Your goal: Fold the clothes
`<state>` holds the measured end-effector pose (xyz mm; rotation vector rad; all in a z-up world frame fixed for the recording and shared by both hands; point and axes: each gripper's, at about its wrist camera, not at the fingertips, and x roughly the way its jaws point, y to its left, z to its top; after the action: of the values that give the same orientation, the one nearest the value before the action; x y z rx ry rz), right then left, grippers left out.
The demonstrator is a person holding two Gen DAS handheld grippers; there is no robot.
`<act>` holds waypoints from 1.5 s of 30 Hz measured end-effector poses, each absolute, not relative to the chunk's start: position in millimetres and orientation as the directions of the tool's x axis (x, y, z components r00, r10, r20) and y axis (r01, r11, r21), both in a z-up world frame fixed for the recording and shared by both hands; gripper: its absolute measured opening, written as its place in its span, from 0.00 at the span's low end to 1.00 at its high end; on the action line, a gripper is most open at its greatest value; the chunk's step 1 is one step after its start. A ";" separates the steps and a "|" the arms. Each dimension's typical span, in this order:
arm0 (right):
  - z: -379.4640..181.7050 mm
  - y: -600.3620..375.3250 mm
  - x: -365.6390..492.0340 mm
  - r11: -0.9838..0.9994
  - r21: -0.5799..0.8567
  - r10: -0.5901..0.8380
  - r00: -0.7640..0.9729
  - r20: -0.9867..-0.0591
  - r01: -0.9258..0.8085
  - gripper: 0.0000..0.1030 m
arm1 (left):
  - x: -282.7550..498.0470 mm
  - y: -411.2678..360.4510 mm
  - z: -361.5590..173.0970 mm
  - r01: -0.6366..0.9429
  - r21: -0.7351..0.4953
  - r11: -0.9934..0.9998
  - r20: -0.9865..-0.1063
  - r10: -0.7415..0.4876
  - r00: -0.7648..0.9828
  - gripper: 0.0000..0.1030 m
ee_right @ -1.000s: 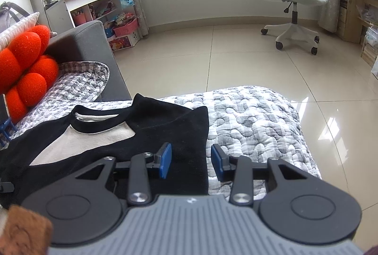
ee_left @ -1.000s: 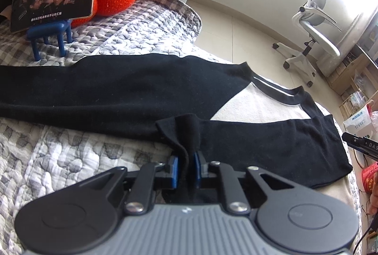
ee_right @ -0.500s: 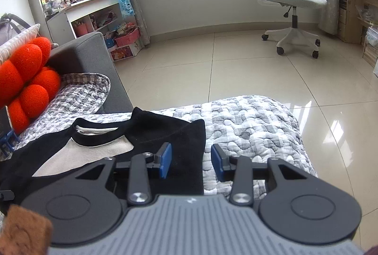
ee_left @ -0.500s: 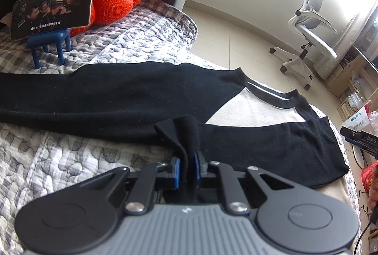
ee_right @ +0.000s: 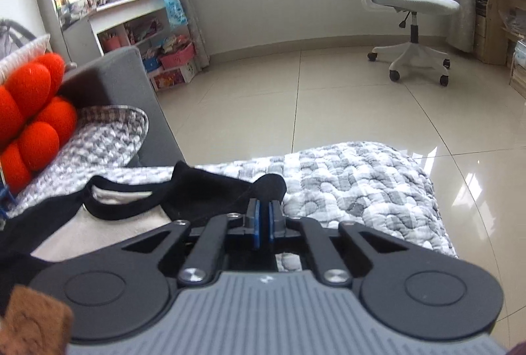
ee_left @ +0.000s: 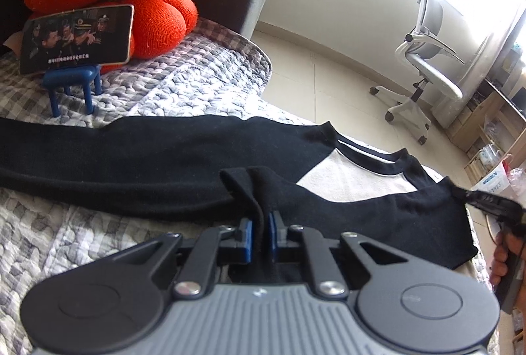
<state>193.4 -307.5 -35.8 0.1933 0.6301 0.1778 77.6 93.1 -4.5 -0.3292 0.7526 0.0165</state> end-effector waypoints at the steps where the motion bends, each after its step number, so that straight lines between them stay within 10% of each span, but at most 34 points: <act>1: -34.0 -310.0 193.5 0.964 0.248 0.222 0.802 -0.555 -0.095 0.05 | 77.7 93.3 -2.6 -0.126 -0.292 0.948 -0.664 -0.107 0.740 0.09; 45: -45.3 -294.8 194.8 0.989 0.131 0.136 0.802 -0.582 -0.072 0.07 | 96.4 101.8 -10.2 -0.098 -0.285 0.954 -0.677 -0.128 0.725 0.05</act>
<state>194.8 -294.8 -45.3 0.1043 0.6312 0.1118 96.4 101.8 -10.2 -0.3133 0.7634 -0.0166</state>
